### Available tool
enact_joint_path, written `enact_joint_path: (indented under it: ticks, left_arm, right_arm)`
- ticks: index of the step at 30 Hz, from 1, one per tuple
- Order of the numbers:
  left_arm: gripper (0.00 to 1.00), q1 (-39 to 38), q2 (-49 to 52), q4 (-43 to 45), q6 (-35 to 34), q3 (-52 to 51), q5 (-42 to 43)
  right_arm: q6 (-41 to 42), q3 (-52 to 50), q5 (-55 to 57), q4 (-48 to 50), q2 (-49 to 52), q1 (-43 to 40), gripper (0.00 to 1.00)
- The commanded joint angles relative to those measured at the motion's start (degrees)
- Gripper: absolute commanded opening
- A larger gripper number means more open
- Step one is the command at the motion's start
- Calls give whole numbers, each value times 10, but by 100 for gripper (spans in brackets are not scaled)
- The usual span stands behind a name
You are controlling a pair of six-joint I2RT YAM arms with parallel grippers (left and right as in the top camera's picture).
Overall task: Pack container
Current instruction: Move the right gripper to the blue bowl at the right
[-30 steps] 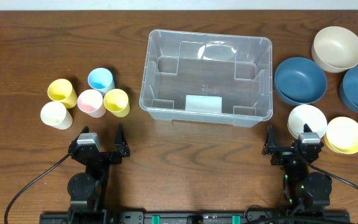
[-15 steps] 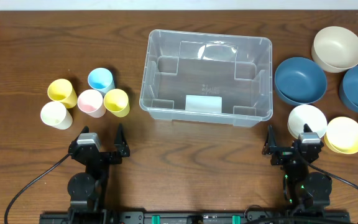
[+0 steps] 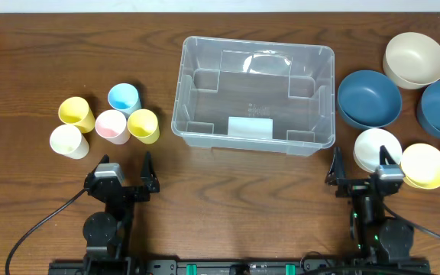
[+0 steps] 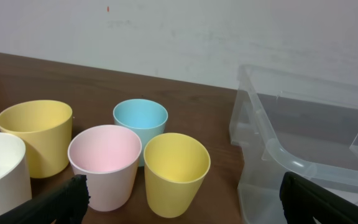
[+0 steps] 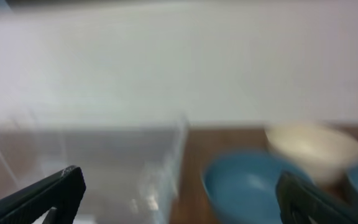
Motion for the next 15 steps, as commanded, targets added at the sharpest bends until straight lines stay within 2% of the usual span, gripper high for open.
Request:
enact_joint_path:
  ticks: [1,8,12,15]
  left_arm:
    - [98,3,-3,-23,10,-9,-9]
    - [98,3,-3,-23,10,-9,-9]
    - [98,3,-3,-23,10,-9,-9]
    - [98,3,-3,-23,10,-9,-9]
  right_arm:
    - [49,0,-57,51,-5,-5,99]
    - [24,23,-108,191,-2,-5,99]
    - [-38,103,-108,184,37,-5,99]
    - [-81,200,-103,131,112,-5,99]
